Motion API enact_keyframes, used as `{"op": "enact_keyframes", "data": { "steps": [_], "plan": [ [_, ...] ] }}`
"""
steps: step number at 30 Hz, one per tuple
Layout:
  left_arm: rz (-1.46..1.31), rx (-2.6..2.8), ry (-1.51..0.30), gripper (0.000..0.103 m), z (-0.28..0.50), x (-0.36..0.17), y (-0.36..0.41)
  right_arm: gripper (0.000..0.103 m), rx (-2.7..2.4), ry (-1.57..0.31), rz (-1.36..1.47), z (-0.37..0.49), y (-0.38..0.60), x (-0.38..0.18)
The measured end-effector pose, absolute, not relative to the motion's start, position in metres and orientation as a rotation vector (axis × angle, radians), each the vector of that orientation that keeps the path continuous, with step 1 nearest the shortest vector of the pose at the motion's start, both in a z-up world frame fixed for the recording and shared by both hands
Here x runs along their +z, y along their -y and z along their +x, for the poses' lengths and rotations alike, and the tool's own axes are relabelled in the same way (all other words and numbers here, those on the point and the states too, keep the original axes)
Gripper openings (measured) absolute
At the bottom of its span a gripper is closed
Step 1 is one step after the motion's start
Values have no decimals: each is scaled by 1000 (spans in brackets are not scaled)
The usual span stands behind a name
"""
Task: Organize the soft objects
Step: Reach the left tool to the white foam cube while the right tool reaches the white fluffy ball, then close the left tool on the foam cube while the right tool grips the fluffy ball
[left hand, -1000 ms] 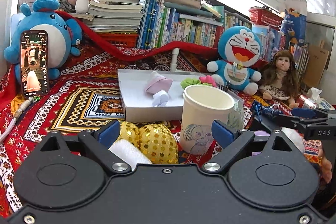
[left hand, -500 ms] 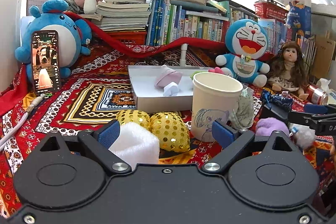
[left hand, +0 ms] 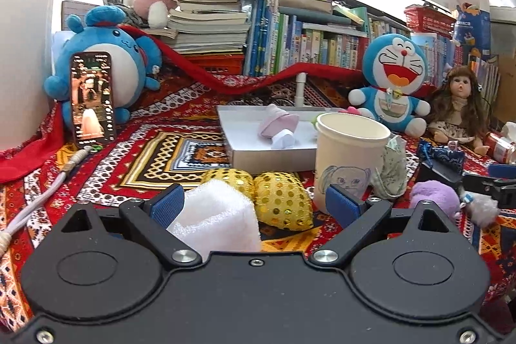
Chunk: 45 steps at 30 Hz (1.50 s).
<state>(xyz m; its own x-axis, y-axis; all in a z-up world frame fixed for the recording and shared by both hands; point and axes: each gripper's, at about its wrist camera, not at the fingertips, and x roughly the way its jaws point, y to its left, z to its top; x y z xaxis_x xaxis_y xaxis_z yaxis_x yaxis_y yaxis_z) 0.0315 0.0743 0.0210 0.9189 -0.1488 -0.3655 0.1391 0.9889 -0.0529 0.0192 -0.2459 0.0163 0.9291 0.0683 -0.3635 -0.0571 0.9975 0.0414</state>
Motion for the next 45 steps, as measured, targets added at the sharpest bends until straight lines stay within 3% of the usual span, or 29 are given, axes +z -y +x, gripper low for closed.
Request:
{"op": "enact_keyframes", "data": {
  "steps": [45],
  "plan": [
    [-88, 8, -426, 93, 36, -3, -74, 100, -40, -426, 79, 7, 265, -6]
  ]
}}
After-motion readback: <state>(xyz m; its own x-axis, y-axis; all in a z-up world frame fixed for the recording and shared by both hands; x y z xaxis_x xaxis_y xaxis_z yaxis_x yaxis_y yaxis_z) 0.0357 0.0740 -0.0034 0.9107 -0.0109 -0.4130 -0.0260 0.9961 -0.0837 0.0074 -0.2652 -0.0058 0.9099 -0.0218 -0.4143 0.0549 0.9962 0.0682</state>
